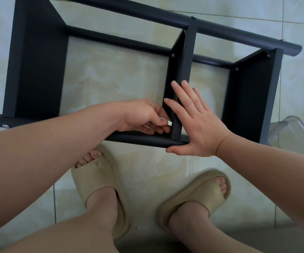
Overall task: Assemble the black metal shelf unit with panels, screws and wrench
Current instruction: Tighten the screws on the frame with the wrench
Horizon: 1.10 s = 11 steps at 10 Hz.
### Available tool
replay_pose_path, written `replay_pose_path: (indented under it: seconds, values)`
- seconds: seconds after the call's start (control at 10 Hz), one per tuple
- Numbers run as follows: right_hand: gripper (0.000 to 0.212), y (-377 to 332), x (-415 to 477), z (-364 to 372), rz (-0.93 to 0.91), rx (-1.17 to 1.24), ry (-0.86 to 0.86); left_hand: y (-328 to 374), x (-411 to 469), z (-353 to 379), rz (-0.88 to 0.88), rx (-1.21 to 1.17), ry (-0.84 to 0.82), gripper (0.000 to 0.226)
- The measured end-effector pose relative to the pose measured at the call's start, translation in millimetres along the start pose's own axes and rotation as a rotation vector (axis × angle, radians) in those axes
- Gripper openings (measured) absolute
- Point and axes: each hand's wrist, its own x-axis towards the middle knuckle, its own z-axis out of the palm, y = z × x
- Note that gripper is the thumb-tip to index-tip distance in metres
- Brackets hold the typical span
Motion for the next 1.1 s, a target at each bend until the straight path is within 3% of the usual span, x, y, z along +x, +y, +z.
replay_pose_path:
  seconds: [0.9,1.0,1.1]
  values:
    - [0.112,0.3,-0.5,-0.4,0.002,-0.019,-0.024,-5.3,-1.4,1.8,0.002,0.199,-0.064,0.011]
    - [0.112,0.2,-1.1,-0.7,0.000,-0.023,-0.031,-3.9,-5.1,-1.7,0.010,0.303,0.001,0.009]
    - [0.112,-1.6,-1.6,-2.2,0.003,-0.051,-0.045,-1.3,-15.3,-12.9,0.016,0.555,0.148,0.008]
